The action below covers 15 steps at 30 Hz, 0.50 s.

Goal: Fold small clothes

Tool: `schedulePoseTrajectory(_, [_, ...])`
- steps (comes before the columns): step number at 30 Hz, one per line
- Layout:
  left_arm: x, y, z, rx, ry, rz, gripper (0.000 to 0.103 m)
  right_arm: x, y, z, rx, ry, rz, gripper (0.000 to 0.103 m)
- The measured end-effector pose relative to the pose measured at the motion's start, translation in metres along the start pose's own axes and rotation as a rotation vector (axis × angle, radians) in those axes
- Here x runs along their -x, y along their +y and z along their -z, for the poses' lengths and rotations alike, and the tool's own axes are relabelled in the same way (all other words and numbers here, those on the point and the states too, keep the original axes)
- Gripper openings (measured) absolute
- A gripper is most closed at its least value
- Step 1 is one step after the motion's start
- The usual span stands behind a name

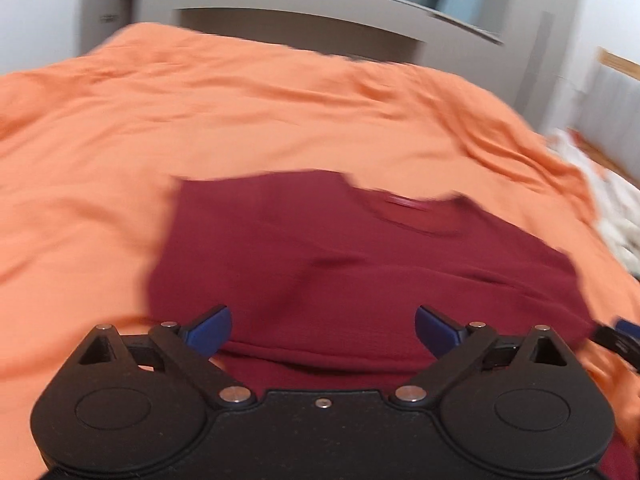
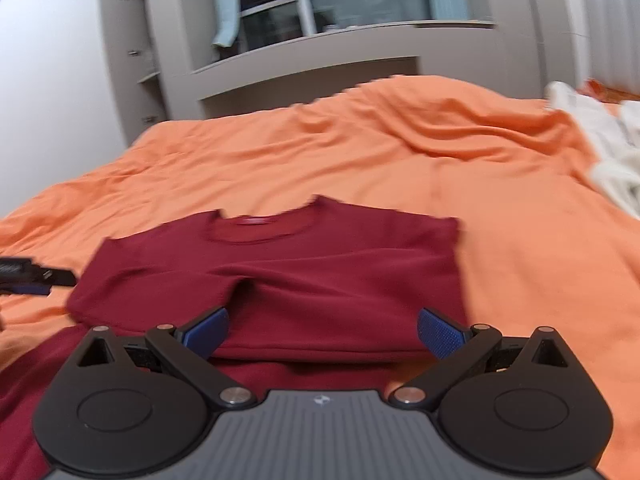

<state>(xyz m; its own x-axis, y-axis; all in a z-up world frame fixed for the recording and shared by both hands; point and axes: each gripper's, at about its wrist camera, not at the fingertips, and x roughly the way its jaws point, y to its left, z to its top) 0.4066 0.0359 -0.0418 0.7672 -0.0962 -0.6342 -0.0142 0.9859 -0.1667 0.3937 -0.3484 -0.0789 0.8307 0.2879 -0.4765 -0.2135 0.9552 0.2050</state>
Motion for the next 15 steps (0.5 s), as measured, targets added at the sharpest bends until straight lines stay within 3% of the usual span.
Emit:
schedulePoseTrajectory(5, [-0.009,0.06,-0.014,0.06,-0.04,-0.098,0.1,-0.011,0.027,-0.007,0.036,0.018,-0.093,0.092])
schedulePoseTrajectory(11, [-0.026,0.13,-0.019,0.304,-0.056,-0.013,0.099,-0.035,0.038,-0.011,0.009,0.063,-0.14,0.075])
schedulePoseTrajectory(15, [-0.044,0.15,-0.016,0.386,-0.028,0.073,0.089,-0.055,0.035,-0.008,-0.031,0.108,-0.157,0.064])
